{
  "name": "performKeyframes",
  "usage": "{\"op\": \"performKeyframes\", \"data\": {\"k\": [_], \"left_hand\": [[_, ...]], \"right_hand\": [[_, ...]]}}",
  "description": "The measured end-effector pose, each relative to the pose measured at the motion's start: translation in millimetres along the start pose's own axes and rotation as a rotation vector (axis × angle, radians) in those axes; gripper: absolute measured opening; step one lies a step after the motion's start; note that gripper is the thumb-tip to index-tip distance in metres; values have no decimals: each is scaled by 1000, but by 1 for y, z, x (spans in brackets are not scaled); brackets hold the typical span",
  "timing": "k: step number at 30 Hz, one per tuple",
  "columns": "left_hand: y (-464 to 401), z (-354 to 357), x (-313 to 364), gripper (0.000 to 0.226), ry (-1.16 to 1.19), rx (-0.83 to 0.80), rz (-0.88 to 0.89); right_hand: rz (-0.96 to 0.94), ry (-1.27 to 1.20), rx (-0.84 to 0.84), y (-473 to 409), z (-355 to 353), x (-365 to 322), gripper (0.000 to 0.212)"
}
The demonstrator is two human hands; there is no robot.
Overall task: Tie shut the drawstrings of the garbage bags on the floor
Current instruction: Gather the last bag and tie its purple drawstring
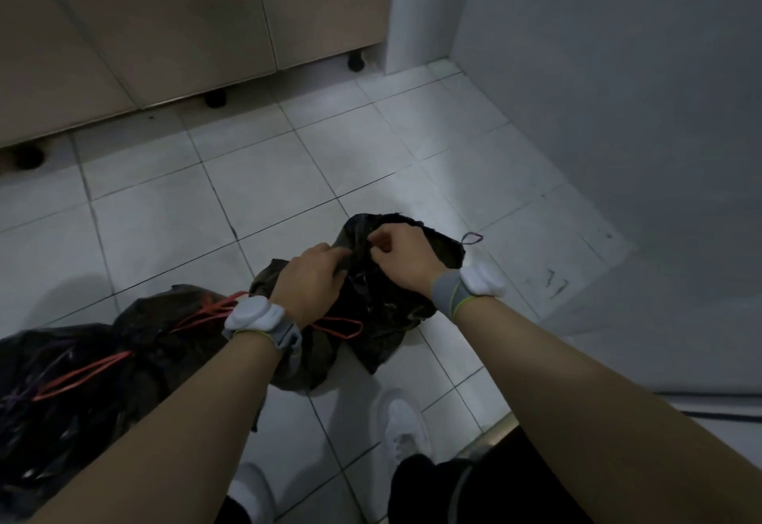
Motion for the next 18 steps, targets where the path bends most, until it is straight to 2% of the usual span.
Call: {"op": "performKeyframes", "data": {"k": [12, 18], "left_hand": [[-9, 29, 5, 66, -112, -214, 1], [-12, 28, 13, 85, -21, -177, 37]], "right_hand": [[243, -38, 182, 2, -38, 76, 28], [303, -42, 292, 3, -55, 97, 29]]}}
Point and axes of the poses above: each hand's wrist, its own y-axis away from the middle knuckle, its own z-axis out of the palm, x = y × z, the point moved 4 cm from there along -y, towards the middle knuckle, and after that the axes turned 13 degrees about -z, right-handed, at the moved point
